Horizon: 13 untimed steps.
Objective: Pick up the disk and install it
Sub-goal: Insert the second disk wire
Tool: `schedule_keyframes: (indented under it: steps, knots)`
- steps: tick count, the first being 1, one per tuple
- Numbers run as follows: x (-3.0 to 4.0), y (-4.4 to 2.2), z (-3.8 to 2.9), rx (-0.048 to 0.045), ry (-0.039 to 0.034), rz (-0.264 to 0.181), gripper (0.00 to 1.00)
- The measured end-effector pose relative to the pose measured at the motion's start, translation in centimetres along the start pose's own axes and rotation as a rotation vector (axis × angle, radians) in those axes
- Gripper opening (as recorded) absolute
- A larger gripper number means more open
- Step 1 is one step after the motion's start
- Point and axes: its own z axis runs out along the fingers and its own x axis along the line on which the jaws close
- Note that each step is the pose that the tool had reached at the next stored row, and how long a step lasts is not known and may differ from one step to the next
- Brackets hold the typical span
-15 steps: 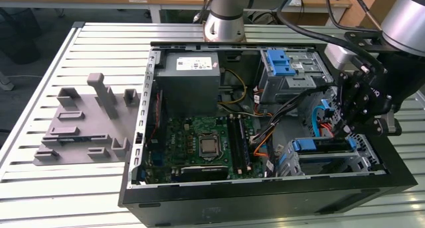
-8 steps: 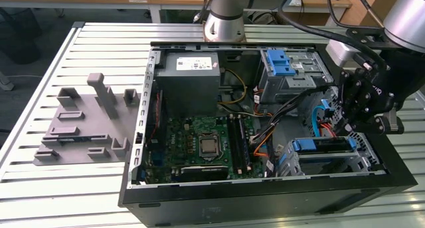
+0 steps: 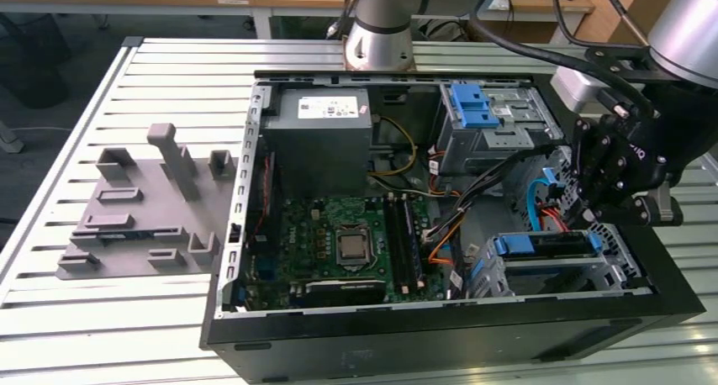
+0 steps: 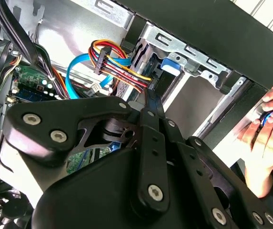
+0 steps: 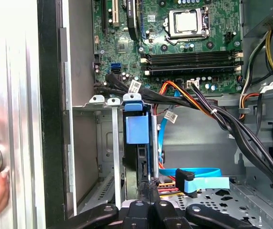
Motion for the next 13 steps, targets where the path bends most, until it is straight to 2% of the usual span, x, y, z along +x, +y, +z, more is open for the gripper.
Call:
schedule_keyframes:
  steps: [3,6,13]
  knots:
    - [0.0,0.11,-0.05,0.0,0.0,0.0,0.11]
    - [0.04,0.6,-0.06,-0.0001,-0.0008,0.0,0.11]
    - [0.12,0.74,-1.0,-0.0001,-0.001,0.0,0.11]
